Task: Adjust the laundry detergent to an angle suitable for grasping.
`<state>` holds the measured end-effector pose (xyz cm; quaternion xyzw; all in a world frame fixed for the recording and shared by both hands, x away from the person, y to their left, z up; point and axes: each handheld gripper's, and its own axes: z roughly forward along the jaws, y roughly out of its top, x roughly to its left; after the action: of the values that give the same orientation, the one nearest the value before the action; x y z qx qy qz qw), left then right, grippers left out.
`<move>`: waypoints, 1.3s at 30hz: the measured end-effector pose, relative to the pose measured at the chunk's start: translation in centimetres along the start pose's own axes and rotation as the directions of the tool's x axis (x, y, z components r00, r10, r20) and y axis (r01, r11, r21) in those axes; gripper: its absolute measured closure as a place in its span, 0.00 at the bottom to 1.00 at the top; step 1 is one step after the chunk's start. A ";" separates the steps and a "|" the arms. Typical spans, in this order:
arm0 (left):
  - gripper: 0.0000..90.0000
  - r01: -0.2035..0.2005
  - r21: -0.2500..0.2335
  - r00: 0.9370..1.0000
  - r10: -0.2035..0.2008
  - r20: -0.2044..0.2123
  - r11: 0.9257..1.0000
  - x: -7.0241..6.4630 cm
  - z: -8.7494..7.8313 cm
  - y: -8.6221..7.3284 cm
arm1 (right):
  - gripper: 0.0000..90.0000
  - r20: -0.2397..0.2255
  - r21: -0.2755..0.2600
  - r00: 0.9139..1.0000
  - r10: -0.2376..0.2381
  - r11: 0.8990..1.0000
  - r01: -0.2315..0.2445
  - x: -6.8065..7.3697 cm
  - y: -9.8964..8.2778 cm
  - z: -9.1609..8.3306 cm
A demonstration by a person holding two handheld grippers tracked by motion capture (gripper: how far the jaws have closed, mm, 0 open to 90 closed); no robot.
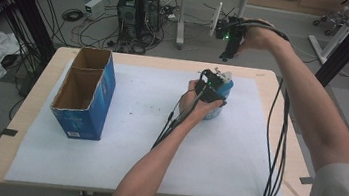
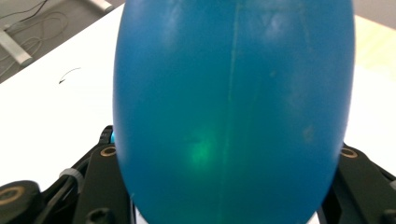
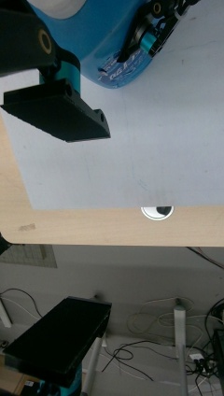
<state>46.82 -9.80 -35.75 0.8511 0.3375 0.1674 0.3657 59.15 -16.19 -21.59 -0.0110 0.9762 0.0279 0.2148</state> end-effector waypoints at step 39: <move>0.50 -0.299 -0.075 0.882 0.306 0.358 0.951 3.4 -12.3 -8.2 | 0.15 0.006 -0.029 1.000 -0.003 1.000 0.003 0.8 1.0 -1.7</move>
<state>39.01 2.96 -33.30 0.9062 0.1253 0.0643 0.3988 57.71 -15.32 -20.32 -0.0155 0.9751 0.0419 0.2173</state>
